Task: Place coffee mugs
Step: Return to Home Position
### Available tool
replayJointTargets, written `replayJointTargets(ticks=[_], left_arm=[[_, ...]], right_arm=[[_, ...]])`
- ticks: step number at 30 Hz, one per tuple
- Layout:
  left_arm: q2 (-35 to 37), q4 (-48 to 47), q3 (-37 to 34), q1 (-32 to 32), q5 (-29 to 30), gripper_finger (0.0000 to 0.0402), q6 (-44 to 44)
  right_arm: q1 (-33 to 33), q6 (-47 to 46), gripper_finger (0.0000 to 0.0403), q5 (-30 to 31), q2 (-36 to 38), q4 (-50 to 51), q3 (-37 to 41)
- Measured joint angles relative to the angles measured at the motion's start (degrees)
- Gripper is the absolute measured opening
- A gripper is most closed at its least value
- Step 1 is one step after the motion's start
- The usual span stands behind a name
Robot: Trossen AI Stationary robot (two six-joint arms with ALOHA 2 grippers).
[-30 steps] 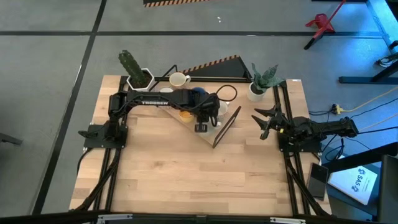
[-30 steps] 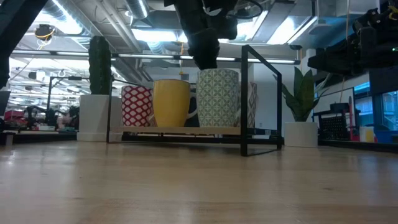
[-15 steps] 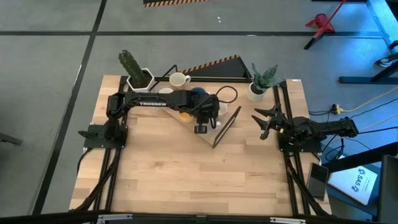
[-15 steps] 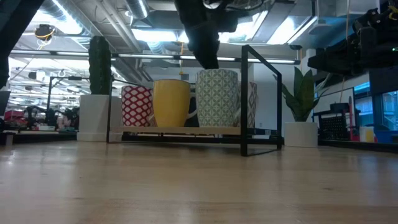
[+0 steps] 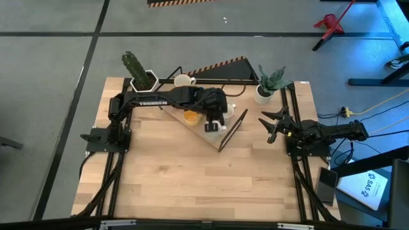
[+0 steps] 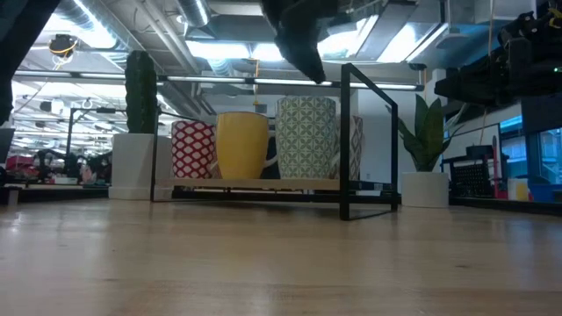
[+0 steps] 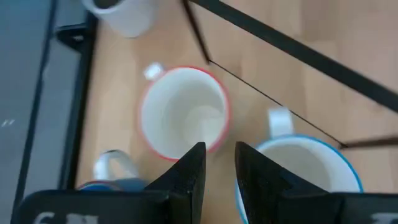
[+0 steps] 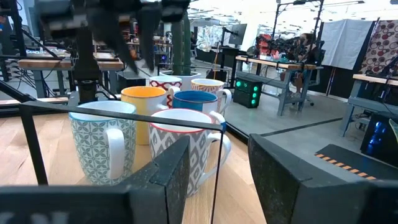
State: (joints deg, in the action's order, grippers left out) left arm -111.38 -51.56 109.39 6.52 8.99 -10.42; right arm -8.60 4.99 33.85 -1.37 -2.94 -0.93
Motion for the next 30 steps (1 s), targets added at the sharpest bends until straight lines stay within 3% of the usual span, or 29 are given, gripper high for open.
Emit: replayJointTargets(ticks=[4, 12, 14, 19, 23, 26, 30], left_arm=[[0.42, -0.38, 6.40, -0.30, 0.37, 0.0080, 2.65], [4.43, -0.98, 25.68, -3.97, 0.77, 0.0080, 4.83], [8.12, 4.64, 23.42, -4.94, 2.36, 0.0080, 4.04], [15.35, -0.41, 22.79, -6.56, 2.20, 0.0080, 6.26], [19.91, -8.37, 22.62, -5.71, 0.56, 0.0080, 9.88], [23.76, -14.47, 22.22, -3.43, 1.09, 0.0080, 12.61], [29.14, -13.19, 15.30, -2.40, 0.46, 0.0080, 11.25]], right_arm=[[-0.01, 0.00, 0.0150, 0.03, 0.00, 0.00, 0.00], [0.01, 0.97, 0.0150, 1.58, 0.04, -0.63, 0.04], [-0.01, 0.54, 0.0150, -0.19, 0.06, -0.61, 0.04], [-0.01, -2.88, 0.0150, -8.44, 0.26, -3.15, 0.01], [-0.04, 7.30, 0.0150, -20.07, 0.88, -6.89, -3.73], [-0.01, 10.40, 0.0150, -19.91, 0.94, -6.01, -8.79], [-0.01, 15.26, 0.0150, -19.90, 0.96, -0.12, -16.25]])
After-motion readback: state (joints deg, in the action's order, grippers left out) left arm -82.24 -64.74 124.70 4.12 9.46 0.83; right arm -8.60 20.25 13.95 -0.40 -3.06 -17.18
